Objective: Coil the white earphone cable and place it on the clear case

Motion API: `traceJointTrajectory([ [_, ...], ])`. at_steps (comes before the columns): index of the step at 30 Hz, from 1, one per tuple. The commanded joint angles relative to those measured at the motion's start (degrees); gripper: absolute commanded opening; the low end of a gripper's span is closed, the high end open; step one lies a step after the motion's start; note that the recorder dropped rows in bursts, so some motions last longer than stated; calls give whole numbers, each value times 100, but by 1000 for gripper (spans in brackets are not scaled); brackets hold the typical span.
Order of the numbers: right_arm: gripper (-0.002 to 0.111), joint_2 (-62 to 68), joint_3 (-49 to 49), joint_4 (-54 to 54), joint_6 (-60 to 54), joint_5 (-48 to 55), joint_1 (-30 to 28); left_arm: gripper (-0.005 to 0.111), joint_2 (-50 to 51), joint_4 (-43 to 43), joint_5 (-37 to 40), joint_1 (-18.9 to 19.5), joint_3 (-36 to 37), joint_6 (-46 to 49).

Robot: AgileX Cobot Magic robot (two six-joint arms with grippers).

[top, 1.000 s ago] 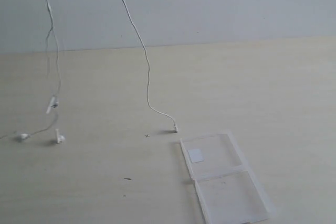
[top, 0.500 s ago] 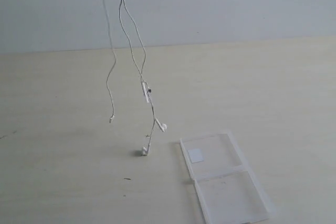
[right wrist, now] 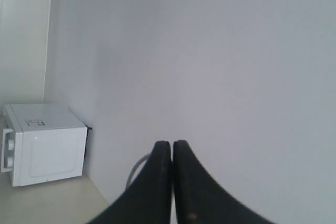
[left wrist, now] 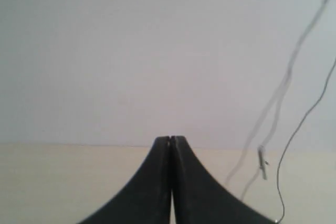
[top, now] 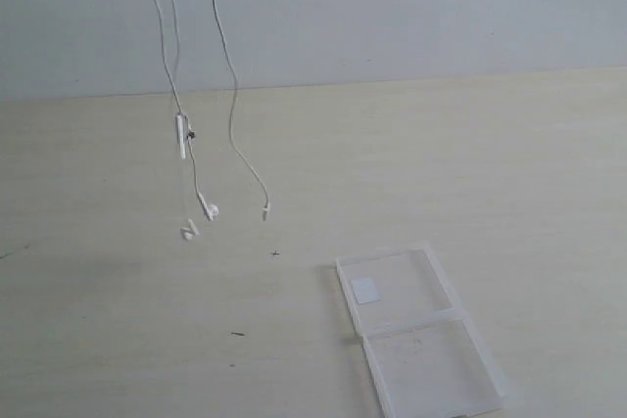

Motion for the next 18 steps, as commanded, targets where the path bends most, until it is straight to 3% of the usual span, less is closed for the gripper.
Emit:
traceJointTrajectory([
  [1,0,-90,-100,14,249,-47,-15,0,1352,1531,-695,-247,-418,-893],
  [8,0,-90,-100,-82,443,201,-15,0,3770,2628,-2131,-259,-1317,-877],
  [12,0,-90,-100,-687,990,310,-15,4,4655,3019,-2484,-259,-1867,-959],
  [15,0,-90,-100,-1165,1255,447,-15,21,5060,3132,-2492,-259,-2058,-1332],
  [18,0,-90,-100,-1392,1299,511,-15,47,5205,3136,-2567,-259,-2085,-1467],
])
